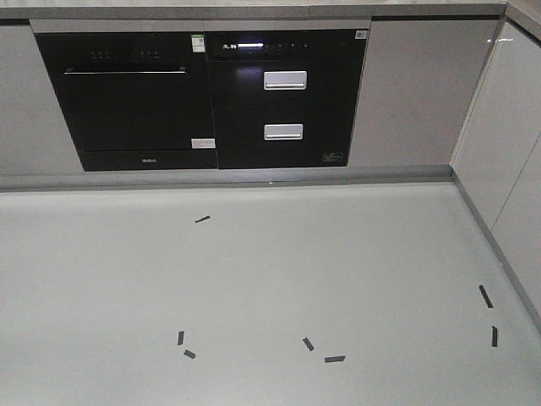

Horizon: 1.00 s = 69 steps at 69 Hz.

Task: Transfer vegetables to tray and serve
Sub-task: 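Drive the base toward the counter with the tray and pot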

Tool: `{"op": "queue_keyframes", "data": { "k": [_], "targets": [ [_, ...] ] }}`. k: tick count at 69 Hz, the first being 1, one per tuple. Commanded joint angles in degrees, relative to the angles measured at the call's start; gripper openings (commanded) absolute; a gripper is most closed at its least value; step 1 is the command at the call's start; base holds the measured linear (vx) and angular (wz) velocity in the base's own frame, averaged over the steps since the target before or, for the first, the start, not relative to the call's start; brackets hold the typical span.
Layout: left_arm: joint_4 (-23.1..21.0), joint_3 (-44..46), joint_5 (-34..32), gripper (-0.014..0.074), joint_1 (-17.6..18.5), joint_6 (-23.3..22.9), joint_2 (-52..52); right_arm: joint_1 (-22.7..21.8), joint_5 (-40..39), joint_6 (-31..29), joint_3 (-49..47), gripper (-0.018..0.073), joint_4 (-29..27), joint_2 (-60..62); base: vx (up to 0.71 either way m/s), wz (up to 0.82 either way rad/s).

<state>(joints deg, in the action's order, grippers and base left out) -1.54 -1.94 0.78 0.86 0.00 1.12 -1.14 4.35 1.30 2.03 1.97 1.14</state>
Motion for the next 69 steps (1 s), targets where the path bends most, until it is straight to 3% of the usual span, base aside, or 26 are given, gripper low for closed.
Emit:
{"op": "queue_keyframes", "data": {
  "k": [1, 69],
  "targets": [
    [-0.5, -0.9, -4.0, -0.0006, 0.2, 0.0, 0.4, -0.1, -4.3, -0.1, 0.1, -0.0004, 0.4, -0.2, 0.00, 0.00],
    [-0.5, -0.9, -4.0, -0.0006, 0.2, 0.0, 0.4, -0.1, -4.3, -0.1, 0.1, -0.0004, 0.4, -0.2, 0.00, 0.01]
  ]
}}
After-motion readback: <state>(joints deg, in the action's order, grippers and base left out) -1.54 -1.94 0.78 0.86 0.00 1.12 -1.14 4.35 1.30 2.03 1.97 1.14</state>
